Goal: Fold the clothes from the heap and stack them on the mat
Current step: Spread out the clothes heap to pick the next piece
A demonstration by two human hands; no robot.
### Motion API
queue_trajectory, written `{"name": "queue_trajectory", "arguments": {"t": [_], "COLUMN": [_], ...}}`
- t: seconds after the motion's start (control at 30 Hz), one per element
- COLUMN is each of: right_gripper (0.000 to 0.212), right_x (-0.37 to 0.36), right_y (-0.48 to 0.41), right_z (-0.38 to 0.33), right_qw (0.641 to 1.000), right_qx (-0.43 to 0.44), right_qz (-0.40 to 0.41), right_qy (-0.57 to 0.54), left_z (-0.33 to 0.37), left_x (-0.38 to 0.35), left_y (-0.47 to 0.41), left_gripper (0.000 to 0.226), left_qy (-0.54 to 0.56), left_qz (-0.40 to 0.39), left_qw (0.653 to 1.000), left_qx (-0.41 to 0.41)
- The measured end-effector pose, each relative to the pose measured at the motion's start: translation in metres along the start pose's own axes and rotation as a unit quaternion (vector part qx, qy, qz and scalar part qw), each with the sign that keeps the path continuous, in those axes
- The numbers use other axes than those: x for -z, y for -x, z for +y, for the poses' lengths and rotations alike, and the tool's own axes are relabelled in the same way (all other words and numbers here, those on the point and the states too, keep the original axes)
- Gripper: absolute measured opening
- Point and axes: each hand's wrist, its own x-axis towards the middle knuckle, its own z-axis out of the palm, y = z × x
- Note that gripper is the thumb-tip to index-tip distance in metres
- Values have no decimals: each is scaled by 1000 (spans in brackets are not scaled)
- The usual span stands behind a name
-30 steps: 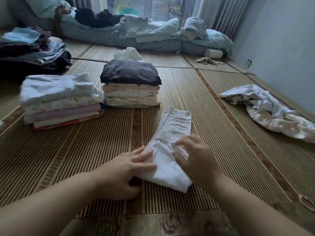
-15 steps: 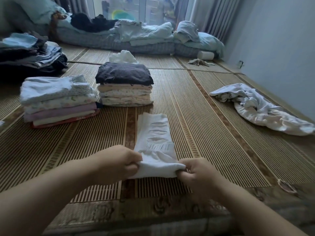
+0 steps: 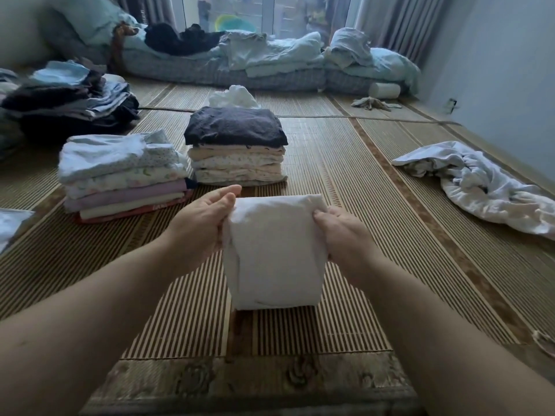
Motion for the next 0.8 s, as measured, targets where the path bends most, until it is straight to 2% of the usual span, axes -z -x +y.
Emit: {"name": "queue_trajectory", "arguments": {"t": [0.03,0.1,0.17,0.27,0.33,0.4,0.47,0.5,0.57,0.67,0.73,0.8], "right_gripper": [25,35,52,52,43,32,32,35,36,43,49,50], "right_x": [-4,-8,-6,-1,1,-1,-5,-7,-10,-18,-27,-34], "right_y": [-11,-27,-35,-34,-29,-22,-13,-10,-4,8,21,31], "right_z": [6,19,34,47,48,50,51,51,43,25,17,16], "right_qw": [999,997,996,975,964,958,925,903,864,823,828,849], "right_qx": [-19,-56,-71,-16,47,73,84,92,109,107,61,38], "right_qz": [25,36,26,30,2,-72,-137,-146,-127,-153,-227,-245], "right_qy": [-20,-37,45,220,261,267,345,393,475,537,509,466], "left_z": [-5,-11,-15,-26,-39,-54,-69,-74,-73,-56,-45,-40], "left_x": [4,17,28,24,11,-2,-9,-10,-7,3,12,22], "left_y": [-4,-8,-7,-5,-2,5,14,17,19,17,18,20], "left_gripper": [46,67,64,54,53,53,61,62,59,58,51,51], "left_qy": [27,-29,-147,-287,-385,-514,-624,-650,-665,-650,-636,-612], "left_qz": [5,17,19,-58,-112,-149,-154,-142,-114,-83,-56,-23], "left_qw": [999,998,987,956,916,844,766,745,736,755,769,790], "left_qx": [24,55,58,23,-1,-17,-40,-51,-53,-13,-6,-16]}}
